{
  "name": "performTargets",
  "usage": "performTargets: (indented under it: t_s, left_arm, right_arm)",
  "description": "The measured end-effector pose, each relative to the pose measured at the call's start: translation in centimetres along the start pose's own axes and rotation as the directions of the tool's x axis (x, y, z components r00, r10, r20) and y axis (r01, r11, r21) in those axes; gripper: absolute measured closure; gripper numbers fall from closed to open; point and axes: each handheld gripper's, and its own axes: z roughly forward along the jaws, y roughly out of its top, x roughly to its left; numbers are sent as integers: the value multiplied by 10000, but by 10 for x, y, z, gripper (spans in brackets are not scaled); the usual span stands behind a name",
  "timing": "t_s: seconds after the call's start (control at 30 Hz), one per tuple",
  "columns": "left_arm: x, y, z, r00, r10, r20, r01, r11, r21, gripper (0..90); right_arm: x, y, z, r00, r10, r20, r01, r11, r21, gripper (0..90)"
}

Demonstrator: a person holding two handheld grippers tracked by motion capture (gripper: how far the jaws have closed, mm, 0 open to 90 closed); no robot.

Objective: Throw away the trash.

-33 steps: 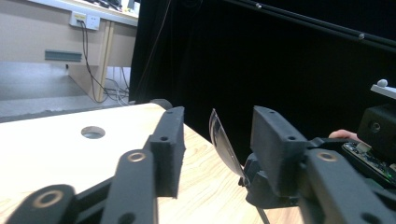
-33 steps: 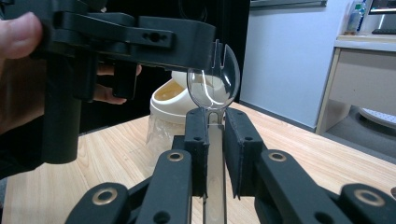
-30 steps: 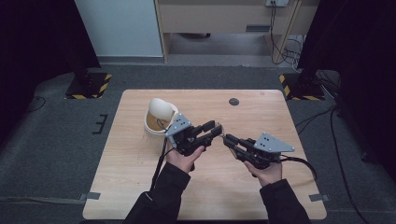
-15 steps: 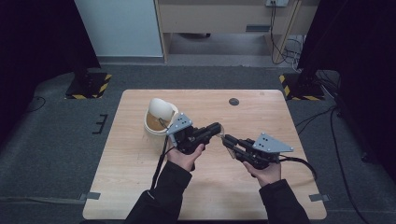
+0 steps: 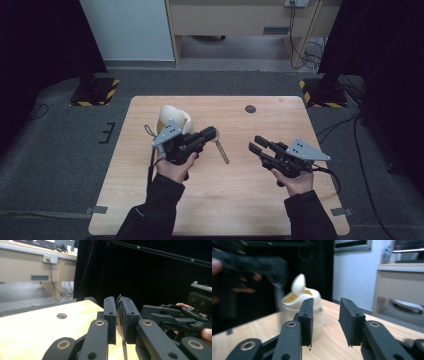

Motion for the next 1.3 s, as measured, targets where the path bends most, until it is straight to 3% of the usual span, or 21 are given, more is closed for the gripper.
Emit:
performTargets:
  t_s: [0.2, 0.33, 0.47, 0.6, 0.8, 0.83, 0.87, 0.97, 1.03, 1.2, 1.3]
  left_arm:
    - [21, 11, -44, 9970, 174, -759, -215, 9983, -543, 832]
    - [36, 14, -67, 9926, 130, -1206, -218, 9972, -719, 832]
    - [48, 16, -82, 9878, -96, -1555, -85, 9933, -1149, 833]
    - [56, 21, -89, 9811, 49, -1932, -310, 9908, -1318, 833]
    - [63, 26, -88, 9686, 378, -2459, -764, 9858, -1493, 833]
    - [65, 26, -88, 9665, 470, -2523, -849, 9863, -1412, 833]
    - [66, 26, -86, 9643, 495, -2600, -886, 9860, -1410, 833]
    - [72, 24, -85, 9591, 608, -2766, -994, 9868, -1279, 832]
    - [76, 23, -85, 9559, 591, -2877, -986, 9873, -1249, 832]
    - [87, 20, -86, 9463, 596, -3179, -1021, 9876, -1190, 832]
    - [94, 18, -86, 9397, 596, -3366, -1036, 9880, -1142, 833]
  right_arm:
    - [-20, -22, -8, 9925, 4, 1219, -152, 9927, 1200, 522]
    - [-33, -44, -12, 9816, -164, 1901, -305, 9700, 2411, 468]
    - [-45, -59, -15, 9688, 219, 2468, -929, 9556, 2797, 379]
    - [-53, -72, -15, 9574, 458, 2850, -1401, 9369, 3202, 297]
    - [-64, -90, -15, 9453, 374, 3242, -1666, 9095, 3808, 247]
    - [-68, -96, -15, 9382, 399, 3438, -1834, 8998, 3959, 243]
    - [-68, -96, -15, 9382, 399, 3438, -1834, 8998, 3959, 243]
    - [-72, -104, -14, 9281, 281, 3712, -2034, 8733, 4426, 229]
    - [-74, -108, -15, 9243, 226, 3811, -2100, 8638, 4580, 223]
    - [-78, -113, -14, 9240, -29, 3823, -2027, 8441, 4963, 202]
    - [-80, -115, -14, 9260, -96, 3774, -1982, 8385, 5076, 195]
